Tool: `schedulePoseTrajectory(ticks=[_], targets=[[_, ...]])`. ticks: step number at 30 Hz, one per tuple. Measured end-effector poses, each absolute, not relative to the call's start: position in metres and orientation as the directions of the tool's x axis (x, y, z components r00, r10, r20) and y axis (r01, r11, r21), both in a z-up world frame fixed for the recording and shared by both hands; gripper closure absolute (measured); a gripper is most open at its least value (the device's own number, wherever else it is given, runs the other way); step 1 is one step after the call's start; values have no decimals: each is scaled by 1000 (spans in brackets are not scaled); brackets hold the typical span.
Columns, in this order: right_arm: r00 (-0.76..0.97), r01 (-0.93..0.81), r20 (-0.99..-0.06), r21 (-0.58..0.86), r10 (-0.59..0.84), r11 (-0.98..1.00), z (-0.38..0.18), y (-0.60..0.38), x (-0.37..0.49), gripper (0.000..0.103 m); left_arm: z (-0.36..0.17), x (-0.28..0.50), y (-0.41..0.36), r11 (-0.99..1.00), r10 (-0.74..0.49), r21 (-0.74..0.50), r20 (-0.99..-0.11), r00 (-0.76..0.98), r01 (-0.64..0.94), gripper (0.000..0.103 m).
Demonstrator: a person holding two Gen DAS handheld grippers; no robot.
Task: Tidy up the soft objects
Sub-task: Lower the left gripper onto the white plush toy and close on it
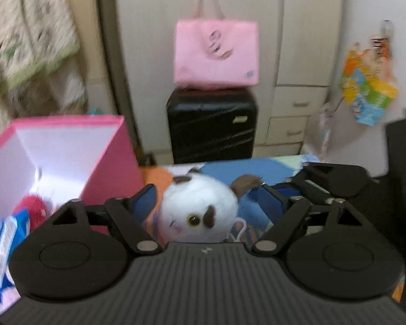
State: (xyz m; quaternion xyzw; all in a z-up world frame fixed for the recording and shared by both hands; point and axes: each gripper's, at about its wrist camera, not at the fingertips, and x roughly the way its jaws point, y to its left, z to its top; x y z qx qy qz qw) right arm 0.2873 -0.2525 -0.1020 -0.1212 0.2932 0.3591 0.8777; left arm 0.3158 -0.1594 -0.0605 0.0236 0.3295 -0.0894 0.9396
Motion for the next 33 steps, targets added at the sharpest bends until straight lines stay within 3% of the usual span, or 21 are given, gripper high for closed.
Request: schedulePoseTrajectory(ticks=[4,13,20,26,33], targets=[[562,-702,-610,7,559,712,-104,-252,291,15,-68,331,-154,984,-179,-102,-656,733,149,23],[547,-683,-634,40,547,729,-109,-237,307,15,-81,328,-146,988,-151,-130,-643,751,86,26],[562,-678,-624,28,542,735,-113,-227,308,15,-79,331,-136,980,-182,-180,-647,741,85,36],[587,-631,-615,61,527,774,-110,-228,299,26,-81,326,-138,980,-186,-170,-637,748,98,36],[624,-568,-610,74,488,819,-105,-231,276,28,-73,304,-143,970,-244,-160,-621,745,185,36]])
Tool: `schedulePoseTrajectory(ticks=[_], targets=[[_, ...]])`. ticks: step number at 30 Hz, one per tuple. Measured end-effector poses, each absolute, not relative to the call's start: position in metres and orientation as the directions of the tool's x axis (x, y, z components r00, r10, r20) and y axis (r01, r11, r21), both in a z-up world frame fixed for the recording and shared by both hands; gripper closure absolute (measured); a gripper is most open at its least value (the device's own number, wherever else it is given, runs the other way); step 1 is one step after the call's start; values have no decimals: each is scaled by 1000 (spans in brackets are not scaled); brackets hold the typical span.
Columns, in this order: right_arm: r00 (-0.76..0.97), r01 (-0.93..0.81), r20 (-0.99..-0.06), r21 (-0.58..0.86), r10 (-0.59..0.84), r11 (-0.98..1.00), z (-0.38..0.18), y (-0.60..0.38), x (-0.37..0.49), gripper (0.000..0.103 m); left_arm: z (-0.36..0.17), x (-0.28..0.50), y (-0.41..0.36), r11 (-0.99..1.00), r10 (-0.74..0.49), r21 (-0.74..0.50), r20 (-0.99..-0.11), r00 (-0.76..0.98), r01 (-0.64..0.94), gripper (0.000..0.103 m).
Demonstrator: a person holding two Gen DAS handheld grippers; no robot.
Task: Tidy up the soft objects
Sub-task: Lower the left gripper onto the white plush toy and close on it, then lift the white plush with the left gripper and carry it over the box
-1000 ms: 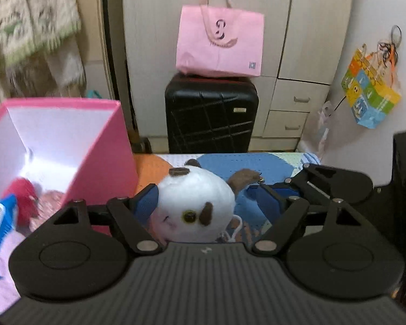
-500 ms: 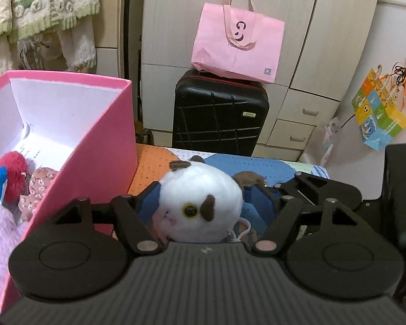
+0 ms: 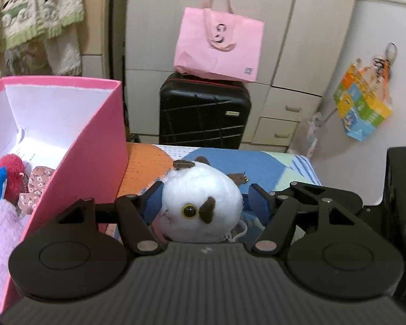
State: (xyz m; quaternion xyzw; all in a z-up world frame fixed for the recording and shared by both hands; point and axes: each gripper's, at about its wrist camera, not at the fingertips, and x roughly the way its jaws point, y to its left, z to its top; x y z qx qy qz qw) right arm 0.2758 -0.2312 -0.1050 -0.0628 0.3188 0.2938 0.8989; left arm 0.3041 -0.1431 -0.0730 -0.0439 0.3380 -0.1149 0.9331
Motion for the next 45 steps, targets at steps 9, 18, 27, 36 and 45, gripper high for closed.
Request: schedulePoseTrajectory(ticks=[9,18,27,36,45], targets=[[640,-478,-626,128,444,869,-99,-238,244,27,-56,265,-153,936,-345,-162,-597,724,313,37],[679,-440,-617,92,398,893,-87,-236,204,27,-42,221,-144,901,-418,-163,-570,707,401,40],[715,-421,-593,58,371,905,-75,-232,154,27,-32,174,-128,866,-472,-144,-550,689,479,46],[747,-411,-567,17,347,912,-68,-217,111,28,-31,142,-102,825,-535,-157,-525,661,543,48],[758,-430,-553,-26,345,903,-57,-193,73,27,-28,109,-76,829,-528,-131,-508,681,544,53]])
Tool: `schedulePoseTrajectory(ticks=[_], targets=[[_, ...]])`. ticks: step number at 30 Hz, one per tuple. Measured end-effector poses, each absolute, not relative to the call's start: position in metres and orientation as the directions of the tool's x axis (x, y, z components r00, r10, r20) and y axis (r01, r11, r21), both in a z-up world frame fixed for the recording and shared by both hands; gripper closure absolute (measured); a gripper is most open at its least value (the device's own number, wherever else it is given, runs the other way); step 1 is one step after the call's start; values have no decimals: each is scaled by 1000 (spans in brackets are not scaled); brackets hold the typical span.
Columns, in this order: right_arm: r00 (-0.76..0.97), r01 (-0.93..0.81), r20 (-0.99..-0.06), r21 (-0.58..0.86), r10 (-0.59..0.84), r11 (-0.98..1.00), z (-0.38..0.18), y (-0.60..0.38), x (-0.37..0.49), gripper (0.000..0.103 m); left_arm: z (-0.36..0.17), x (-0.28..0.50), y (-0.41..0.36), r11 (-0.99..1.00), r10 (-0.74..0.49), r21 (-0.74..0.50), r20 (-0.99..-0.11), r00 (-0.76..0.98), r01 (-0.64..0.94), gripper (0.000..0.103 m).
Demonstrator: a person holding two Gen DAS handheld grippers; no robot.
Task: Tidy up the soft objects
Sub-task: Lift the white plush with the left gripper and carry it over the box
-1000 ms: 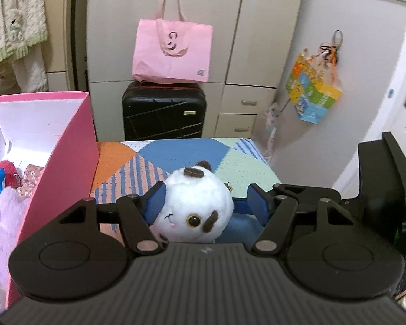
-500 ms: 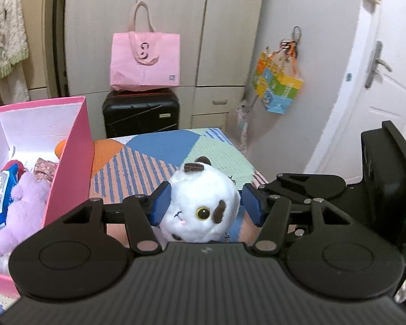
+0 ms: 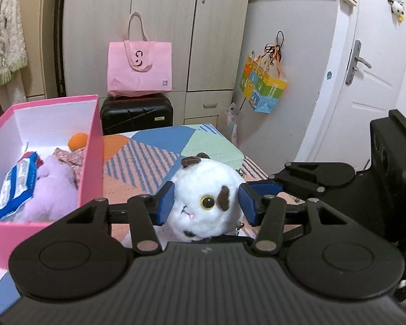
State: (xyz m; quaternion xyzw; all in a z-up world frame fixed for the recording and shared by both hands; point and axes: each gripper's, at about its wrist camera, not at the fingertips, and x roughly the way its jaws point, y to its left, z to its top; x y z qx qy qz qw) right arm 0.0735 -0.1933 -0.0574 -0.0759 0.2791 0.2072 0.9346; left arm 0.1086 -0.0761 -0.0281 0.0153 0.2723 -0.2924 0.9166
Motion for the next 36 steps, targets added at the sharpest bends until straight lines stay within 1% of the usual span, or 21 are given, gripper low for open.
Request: schedulePoseTrajectory(ticks=[4,7,11,16,23,27,36], targets=[[750,-436,-573,-52,331,899,-54,-178,59,27,-26,96,-60,813,-557,-178,-514,653,554,53],[742,-453,-582,-68,334,889,-52,-166,51,27,-23,84,-49,813,-558,-176,-507,657,554,53],[704,-485,-604,-23,375,874,-43,-156,42,27,-20,66,-31,814,-556,-174,-507,658,554,53],[652,-523,-633,24,418,852,-36,-137,31,27,-14,47,-14,826,-529,-141,-528,664,546,53],[614,-584,-636,32,467,811,-22,-109,22,27,6,37,14,844,-499,-130,-545,673,521,53],[625,-611,-615,-4,480,792,-9,-91,25,27,19,40,30,866,-467,-104,-522,714,490,53],[684,-620,-542,-81,488,780,24,-55,65,27,42,76,64,903,-413,-73,-427,805,424,52]])
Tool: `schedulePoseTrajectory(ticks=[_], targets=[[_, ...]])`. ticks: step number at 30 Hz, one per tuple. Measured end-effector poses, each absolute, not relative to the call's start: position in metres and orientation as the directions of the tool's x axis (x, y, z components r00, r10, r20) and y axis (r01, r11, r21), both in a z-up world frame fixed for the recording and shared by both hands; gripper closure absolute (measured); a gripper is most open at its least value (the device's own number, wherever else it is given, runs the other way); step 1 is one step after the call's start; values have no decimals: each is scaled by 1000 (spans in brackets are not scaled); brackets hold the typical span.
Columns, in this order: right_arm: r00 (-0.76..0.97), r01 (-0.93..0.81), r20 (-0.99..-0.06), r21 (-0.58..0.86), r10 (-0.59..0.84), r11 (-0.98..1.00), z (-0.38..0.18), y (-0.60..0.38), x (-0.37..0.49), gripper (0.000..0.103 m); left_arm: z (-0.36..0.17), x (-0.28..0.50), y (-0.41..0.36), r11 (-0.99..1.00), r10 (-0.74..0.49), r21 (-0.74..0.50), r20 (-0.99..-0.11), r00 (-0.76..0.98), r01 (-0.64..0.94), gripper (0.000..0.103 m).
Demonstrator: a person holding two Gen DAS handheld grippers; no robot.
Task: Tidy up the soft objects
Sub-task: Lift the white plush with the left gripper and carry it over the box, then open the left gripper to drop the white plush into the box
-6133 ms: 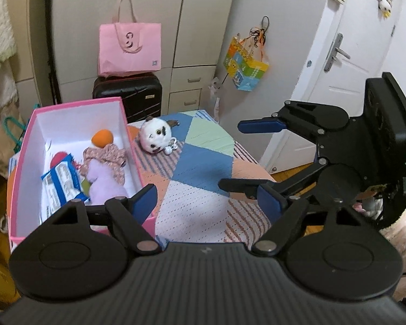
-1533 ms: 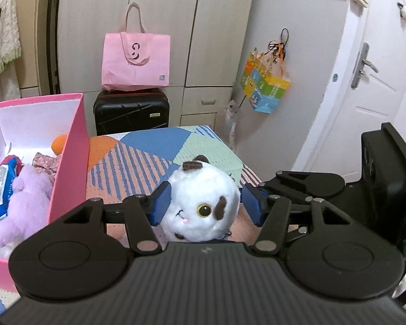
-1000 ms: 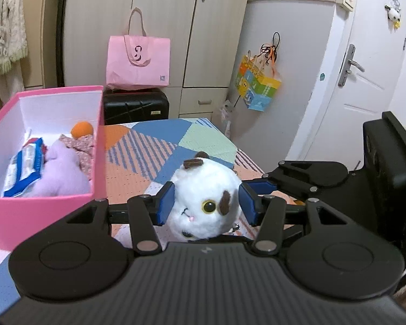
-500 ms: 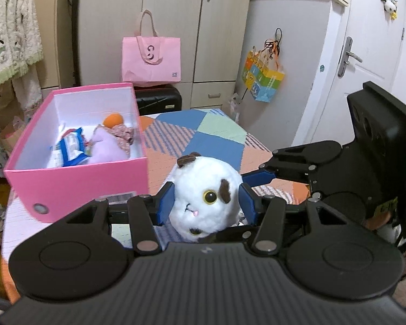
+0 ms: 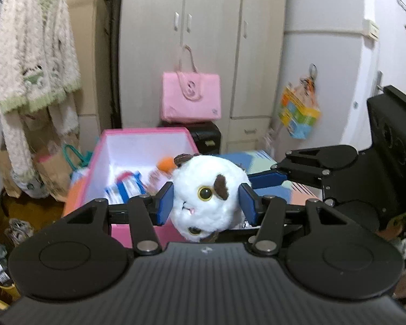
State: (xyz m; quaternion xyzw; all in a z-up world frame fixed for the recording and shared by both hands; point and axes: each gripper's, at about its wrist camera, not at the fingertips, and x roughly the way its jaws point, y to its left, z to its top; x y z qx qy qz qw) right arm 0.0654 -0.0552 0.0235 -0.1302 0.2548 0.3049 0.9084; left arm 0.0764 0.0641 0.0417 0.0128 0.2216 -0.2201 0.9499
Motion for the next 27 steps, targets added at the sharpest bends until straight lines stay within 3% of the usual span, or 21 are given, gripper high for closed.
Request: schedulePoseTrajectory(ticks=[8,17,27], targets=[[708,-605,-518,-95,479,791,25,-35,128,26,42,149,86,914,-401,-132,-427,810,383,52],[673,-575,-614,-85,412,814,-2,-29,196,26,8,221,89,902,-433,-240,-494,754,360,52],[643,-573,-681,-122,352,810,-25,-30,215,25,-20,245,84,902,-431,-289,-557,710,321,50]])
